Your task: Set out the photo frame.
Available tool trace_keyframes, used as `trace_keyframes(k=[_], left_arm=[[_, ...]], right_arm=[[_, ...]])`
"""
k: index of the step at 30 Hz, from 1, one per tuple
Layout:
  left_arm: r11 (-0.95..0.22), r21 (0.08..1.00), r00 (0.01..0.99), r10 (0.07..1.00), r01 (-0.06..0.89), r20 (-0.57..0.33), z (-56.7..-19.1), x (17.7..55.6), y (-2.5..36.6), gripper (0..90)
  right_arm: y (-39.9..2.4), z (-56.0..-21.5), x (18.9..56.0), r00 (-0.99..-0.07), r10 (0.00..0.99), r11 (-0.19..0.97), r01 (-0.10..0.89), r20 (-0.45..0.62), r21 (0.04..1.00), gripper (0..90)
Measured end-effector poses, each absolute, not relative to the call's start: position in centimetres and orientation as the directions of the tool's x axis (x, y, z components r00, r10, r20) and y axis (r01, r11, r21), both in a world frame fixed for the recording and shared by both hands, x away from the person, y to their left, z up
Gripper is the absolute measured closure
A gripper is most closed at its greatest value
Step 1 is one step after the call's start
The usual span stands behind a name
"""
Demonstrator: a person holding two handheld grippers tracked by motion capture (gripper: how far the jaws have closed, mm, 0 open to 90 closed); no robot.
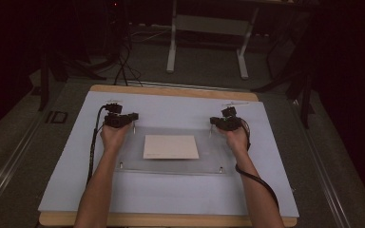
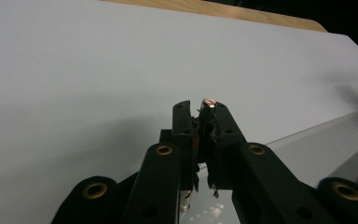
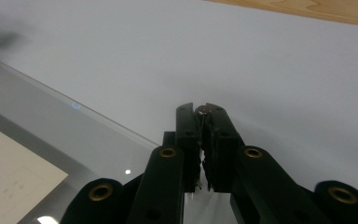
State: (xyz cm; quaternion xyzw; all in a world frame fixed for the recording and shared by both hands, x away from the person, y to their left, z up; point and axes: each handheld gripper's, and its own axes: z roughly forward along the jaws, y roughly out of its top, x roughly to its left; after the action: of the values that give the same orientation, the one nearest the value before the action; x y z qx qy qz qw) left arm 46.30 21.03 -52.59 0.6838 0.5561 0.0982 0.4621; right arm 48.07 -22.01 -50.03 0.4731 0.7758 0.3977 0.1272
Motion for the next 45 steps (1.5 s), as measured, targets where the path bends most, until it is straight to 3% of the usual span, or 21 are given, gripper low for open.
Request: trace_keyframes(k=[7, 19, 45], left_arm=[[0.046, 0.742, 0.354, 0.858, 0.668, -0.372, -52.6, 46.3, 20.8, 83.2], [0.063, 0.738, 0.336, 0.861, 0.672, -0.381, -52.7, 46.3, 20.7, 83.0], [0.076, 0.724, 0.32, 0.862, 0.685, -0.393, -52.7, 46.6, 20.6, 82.9]], right_arm=[[-21.7, -49.8, 48.0, -0.523, 0.84, 0.266, 0.63, 0.144, 0.73, 83.4], [-22.1, -47.2, 46.7, -0.513, 0.847, 0.25, 0.614, 0.137, 0.749, 69.9], [-19.5, -42.9, 37.1, -0.745, 0.646, 0.358, 0.487, 0.165, 0.796, 66.9]])
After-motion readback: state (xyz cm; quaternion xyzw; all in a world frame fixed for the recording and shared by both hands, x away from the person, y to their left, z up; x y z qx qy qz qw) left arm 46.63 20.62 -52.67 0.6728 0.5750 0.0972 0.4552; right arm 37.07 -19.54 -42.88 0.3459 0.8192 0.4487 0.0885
